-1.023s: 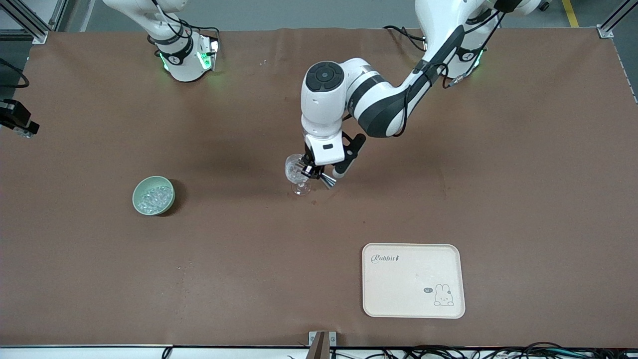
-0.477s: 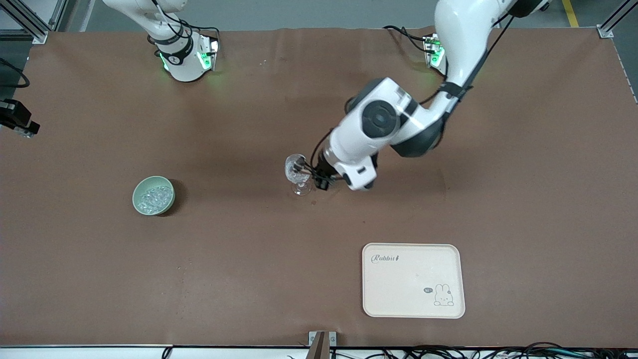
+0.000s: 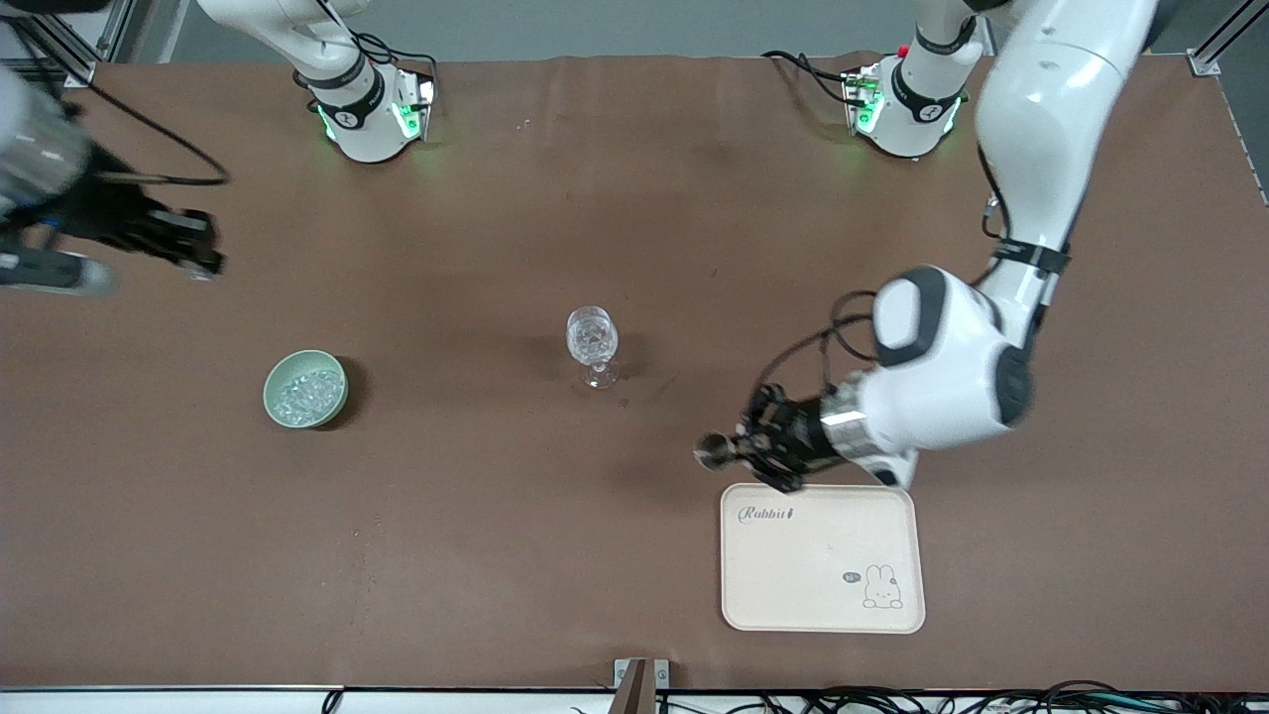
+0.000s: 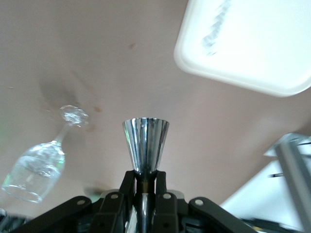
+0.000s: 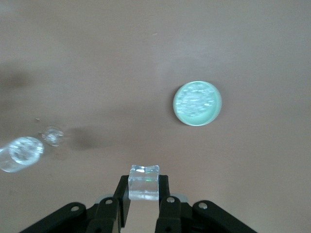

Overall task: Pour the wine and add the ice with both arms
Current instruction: 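Move the jigger to the white tray while the right gripper brings ice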

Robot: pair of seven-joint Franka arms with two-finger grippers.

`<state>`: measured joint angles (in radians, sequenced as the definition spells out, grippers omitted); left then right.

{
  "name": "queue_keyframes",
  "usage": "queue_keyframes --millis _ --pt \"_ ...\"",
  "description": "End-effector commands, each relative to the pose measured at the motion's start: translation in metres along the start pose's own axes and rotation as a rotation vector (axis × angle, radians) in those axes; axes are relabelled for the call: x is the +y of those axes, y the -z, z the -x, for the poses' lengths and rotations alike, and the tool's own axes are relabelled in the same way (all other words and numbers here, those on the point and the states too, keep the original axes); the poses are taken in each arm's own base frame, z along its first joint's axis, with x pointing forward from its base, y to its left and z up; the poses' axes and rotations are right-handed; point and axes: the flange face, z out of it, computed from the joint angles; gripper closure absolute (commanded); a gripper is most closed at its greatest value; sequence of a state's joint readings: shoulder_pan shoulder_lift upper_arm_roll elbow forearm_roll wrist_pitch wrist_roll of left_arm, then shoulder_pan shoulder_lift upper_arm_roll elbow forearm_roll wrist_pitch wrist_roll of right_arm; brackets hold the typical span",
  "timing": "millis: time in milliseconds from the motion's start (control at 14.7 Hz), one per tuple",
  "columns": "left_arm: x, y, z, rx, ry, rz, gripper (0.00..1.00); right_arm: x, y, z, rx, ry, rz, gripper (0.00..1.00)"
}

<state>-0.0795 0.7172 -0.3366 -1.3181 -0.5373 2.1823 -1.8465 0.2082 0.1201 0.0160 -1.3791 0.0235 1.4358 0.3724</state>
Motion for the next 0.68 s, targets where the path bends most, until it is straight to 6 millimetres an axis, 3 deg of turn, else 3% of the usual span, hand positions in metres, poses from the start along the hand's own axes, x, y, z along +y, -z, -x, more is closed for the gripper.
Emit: queue_keyframes --millis 0,136,341,477,614 --pt "0.044 0.02 -0.058 -0.169 0.04 0.016 0.99 -0.081 -0.041 0.002 -0.025 -0.063 0.012 1.0" --pt "0.066 0.022 -0.1 -0.269 0.119 0.029 0.99 -0.136 -0.069 0.013 -0.027 -0.094 0.023 1.0" --pt "0.101 0.027 -0.189 -0.423 0.192 0.083 0.99 -0.213 -0.121 0.033 -0.026 -0.089 0.035 1.0" --pt "0.109 0.016 -0.225 -0.466 0.132 0.119 0.99 -0.262 -0.158 0.052 -0.024 -0.113 0.043 1.0" --pt "0.119 0.009 -0.25 -0.475 0.115 0.143 0.99 -0.287 -0.187 0.063 -0.033 -0.101 0.056 1.0"
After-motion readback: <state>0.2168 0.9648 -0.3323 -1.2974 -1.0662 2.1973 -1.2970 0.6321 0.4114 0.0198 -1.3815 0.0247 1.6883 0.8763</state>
